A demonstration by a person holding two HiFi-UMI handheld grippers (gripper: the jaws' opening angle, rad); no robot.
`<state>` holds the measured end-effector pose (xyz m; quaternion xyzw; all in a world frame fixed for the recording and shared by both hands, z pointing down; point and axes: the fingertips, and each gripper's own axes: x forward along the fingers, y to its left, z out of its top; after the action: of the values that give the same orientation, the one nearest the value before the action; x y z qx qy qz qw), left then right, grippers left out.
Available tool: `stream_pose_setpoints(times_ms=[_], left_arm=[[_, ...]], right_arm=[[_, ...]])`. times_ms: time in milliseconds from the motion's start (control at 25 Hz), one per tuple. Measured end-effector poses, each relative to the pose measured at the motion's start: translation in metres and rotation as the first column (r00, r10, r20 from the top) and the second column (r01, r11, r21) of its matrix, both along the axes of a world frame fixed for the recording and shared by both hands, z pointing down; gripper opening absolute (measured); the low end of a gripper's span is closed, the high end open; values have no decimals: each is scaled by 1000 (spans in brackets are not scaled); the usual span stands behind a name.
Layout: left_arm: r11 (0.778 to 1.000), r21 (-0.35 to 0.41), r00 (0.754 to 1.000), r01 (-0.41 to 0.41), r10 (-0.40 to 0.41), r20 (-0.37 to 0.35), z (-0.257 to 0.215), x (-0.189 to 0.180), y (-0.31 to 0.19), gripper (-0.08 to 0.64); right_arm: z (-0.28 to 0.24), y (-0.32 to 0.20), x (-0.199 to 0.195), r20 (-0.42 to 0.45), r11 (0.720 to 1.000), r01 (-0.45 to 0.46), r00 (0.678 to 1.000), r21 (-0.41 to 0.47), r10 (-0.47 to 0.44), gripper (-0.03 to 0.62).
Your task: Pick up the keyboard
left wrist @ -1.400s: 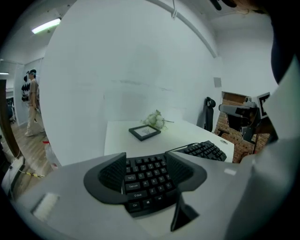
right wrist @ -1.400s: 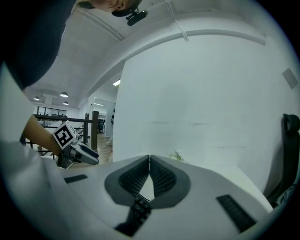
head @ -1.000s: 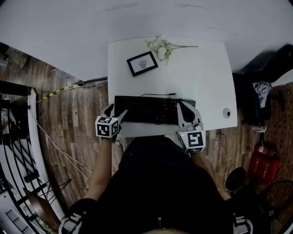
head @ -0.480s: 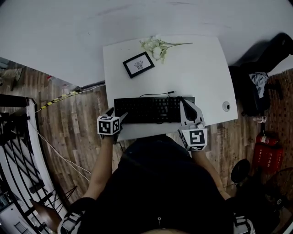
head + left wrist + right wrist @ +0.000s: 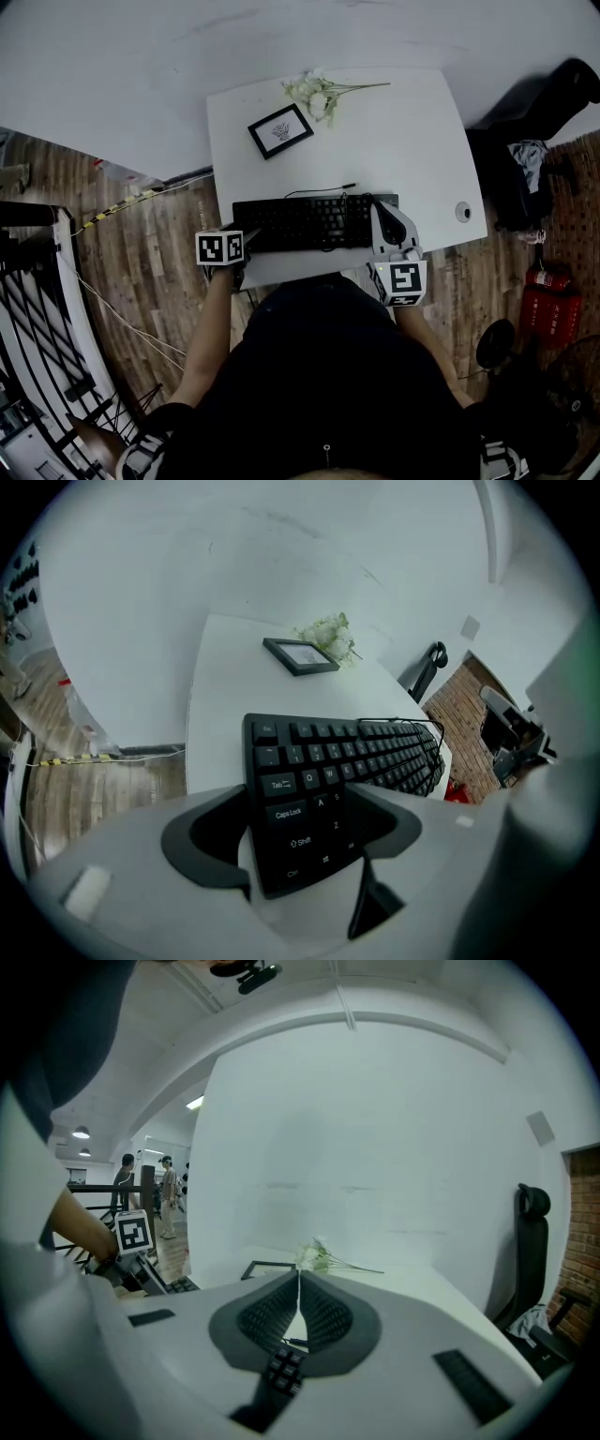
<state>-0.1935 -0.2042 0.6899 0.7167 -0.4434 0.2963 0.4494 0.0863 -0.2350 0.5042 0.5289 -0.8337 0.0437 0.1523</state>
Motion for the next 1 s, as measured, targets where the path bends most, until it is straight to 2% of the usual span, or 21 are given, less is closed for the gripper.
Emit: stream_pose_setpoints(times_ms=[120,240,680,1000], left_arm=[[999,-30,1000,17,-17,-8,0,-1,0,317],[999,-37,1000,28,-28,-3,-3,-4,3,302],[1000,11,998,5,-5,64,-27,2,1,296],[999,37,997,-1,-2,82,-35,3,0,295]], right_arm=[[0,-2,1,38,1000,-17,999,1,17,12],[12,0,6,2,1000,-4,1000,-18,4,12],[40,1,15,-41,996,-2,999,-88,-2,12],[72,4,44,-87,976,-49,996,-212,32,14]])
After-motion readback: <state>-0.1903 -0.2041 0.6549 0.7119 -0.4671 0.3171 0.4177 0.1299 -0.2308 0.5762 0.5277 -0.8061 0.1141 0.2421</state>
